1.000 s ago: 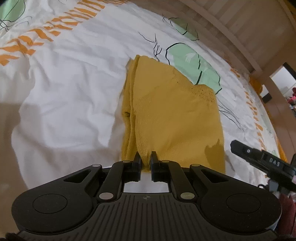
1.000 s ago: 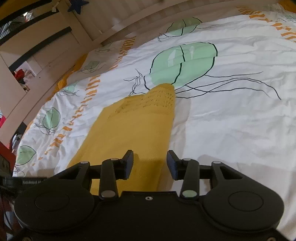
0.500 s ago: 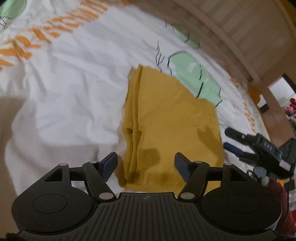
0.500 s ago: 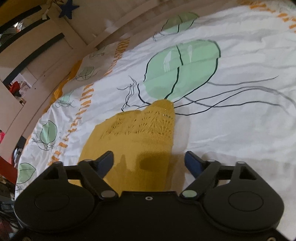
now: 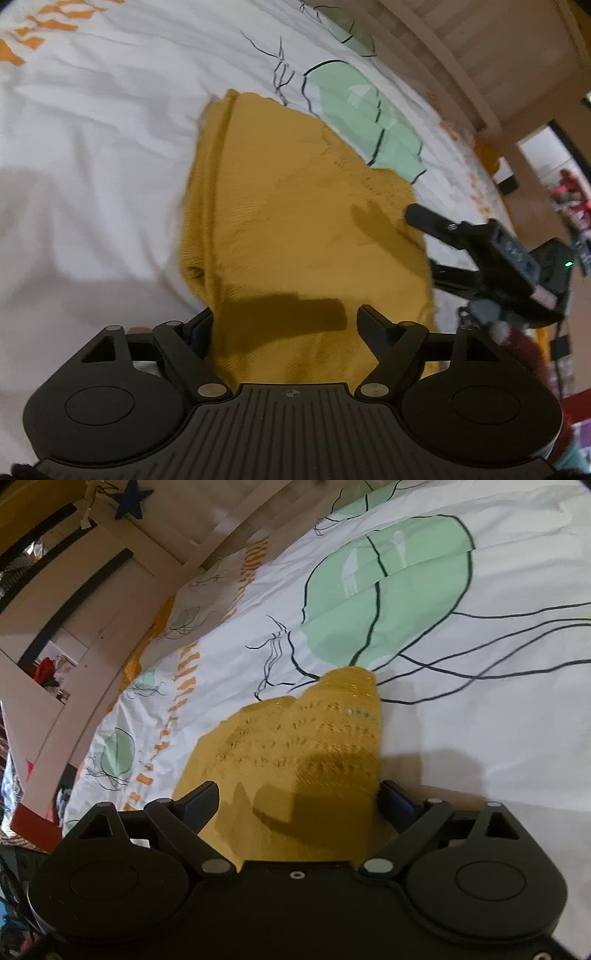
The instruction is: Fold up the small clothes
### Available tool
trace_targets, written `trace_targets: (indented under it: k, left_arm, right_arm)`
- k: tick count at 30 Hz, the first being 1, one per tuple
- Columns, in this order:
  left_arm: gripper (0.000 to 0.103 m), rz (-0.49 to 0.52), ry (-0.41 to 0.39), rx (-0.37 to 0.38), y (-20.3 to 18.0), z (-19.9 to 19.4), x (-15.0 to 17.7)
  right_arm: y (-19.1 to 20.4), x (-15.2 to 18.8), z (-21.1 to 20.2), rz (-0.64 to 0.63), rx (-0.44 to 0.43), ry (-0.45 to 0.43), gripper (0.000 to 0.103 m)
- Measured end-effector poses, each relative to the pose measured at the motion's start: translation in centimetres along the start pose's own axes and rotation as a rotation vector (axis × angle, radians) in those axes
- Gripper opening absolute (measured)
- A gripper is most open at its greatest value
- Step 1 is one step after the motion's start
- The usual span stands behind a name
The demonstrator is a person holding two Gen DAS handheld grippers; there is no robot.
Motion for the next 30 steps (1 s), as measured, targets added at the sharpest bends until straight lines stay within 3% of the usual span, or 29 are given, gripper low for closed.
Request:
trace_targets:
  k: [1, 2, 3, 4, 6, 12, 24, 30]
  left_arm:
    - [0.044, -0.02, 0.012, 0.037, 0.0, 0.1, 0.1]
    - [0.024, -0.048, 0.024, 0.05, 0.3, 0.1, 0.2]
    - [0.022, -0.072, 0.034, 0.062, 0.5, 0.2, 0.2]
    - [0.019, -0.093, 0.044, 0.091, 0.6, 0.1, 0.3]
    - [0.018, -0.126, 0.052, 0.126, 0.6, -0.4, 0.6]
    - [0.016, -0.087, 0.087, 0.175, -2.0, -3.1, 2.6]
    - [0.016, 0.025, 0.241, 0.285, -8.7, -6.6, 13.0]
    - [0.016, 0.056, 0.248, 0.247, -9.1, -6.6, 16.1]
  right_arm:
    - [0.0, -0.1, 0.2, 0.0, -0.006, 0.004, 0.082]
    - [0.1, -0.1, 0.3, -0.006, 0.0, 0.011, 0.073]
    - [0.2, 0.0, 0.4, -0.017, 0.022, 0.021, 0.057]
    - [0.2, 0.0, 0.4, -0.029, 0.051, 0.03, 0.052]
    - [0.3, 0.1, 0.0, -0.025, 0.053, 0.041, 0.047]
    - [1.8, 0.7, -3.1, 0.006, 0.065, 0.049, 0.045]
    - [1.6, 7.9, -13.9, 0.062, 0.11, 0.076, 0.044]
    - [0.4, 10.6, -17.2, 0.117, 0.131, 0.04, 0.045]
Point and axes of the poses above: each gripper's, at about its wrist camera, not at the fingertips, and z roughly the way its jaws point, y to its left, x to its underside, the point moved 7 cm from there along z, roughly the way its jaws point, and after that the axes turned 5 degrees about -x, right-handed, at the moved point
